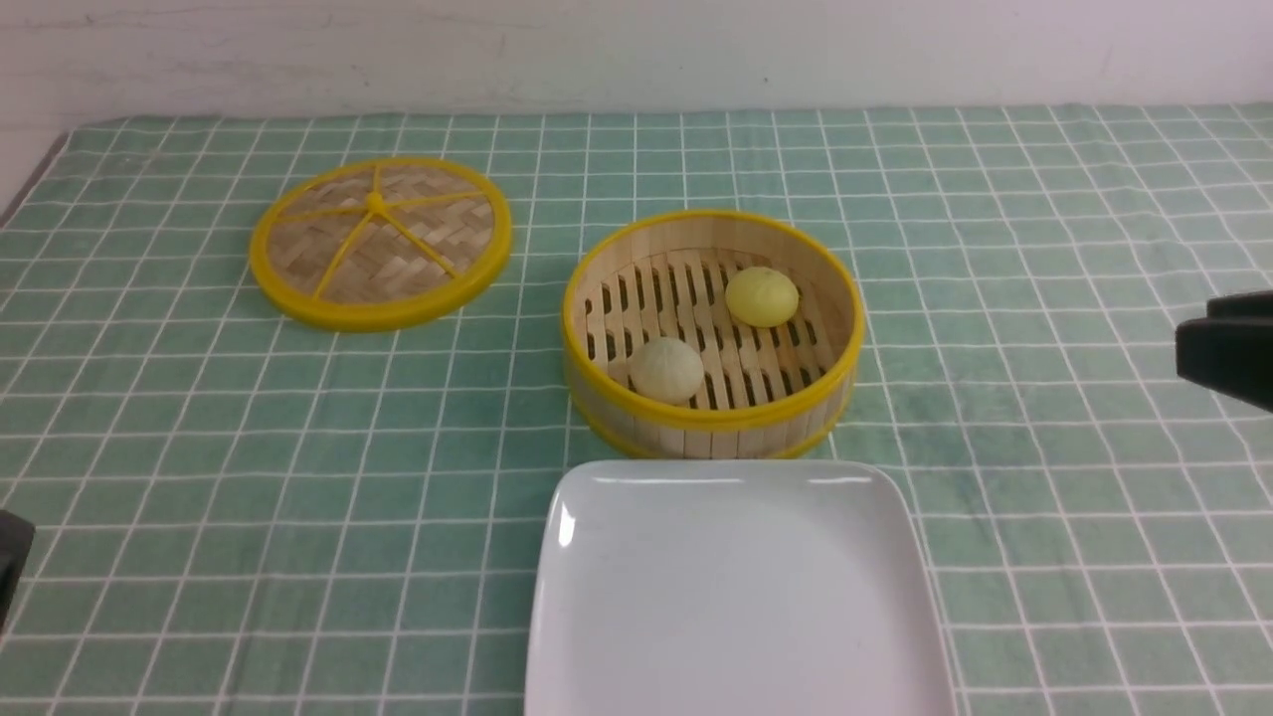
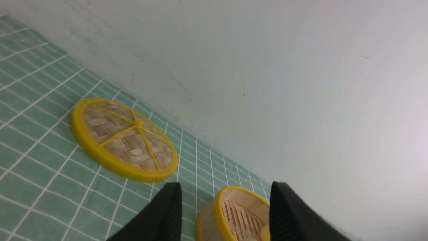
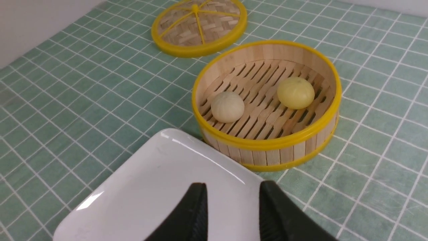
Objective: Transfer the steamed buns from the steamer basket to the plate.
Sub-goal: Use the right arm to grab the steamed stuffed bun that is closest to it
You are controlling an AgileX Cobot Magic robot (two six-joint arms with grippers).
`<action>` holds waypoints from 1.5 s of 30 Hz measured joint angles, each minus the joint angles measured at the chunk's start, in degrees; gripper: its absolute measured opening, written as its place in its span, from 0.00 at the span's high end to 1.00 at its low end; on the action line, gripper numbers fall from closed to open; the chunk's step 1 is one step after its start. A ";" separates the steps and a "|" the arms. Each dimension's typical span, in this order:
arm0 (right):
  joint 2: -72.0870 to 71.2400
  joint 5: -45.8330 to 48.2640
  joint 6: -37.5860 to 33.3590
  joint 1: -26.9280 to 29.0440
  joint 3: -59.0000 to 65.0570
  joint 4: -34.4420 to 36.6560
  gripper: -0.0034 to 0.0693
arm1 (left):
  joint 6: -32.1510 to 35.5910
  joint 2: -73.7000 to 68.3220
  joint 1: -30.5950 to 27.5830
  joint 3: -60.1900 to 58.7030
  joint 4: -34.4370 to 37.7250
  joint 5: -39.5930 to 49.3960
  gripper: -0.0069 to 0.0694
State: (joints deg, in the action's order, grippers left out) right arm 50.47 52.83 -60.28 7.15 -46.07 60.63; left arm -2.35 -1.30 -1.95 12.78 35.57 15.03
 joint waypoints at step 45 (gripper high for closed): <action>69.74 18.20 24.59 -23.91 -73.27 -38.22 0.44 | 49.25 -40.06 0.00 17.11 24.25 22.65 0.38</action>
State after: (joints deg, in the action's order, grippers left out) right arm 120.21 71.03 -35.69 -16.76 -119.34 22.42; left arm 46.91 -41.35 -1.95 29.90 59.82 37.68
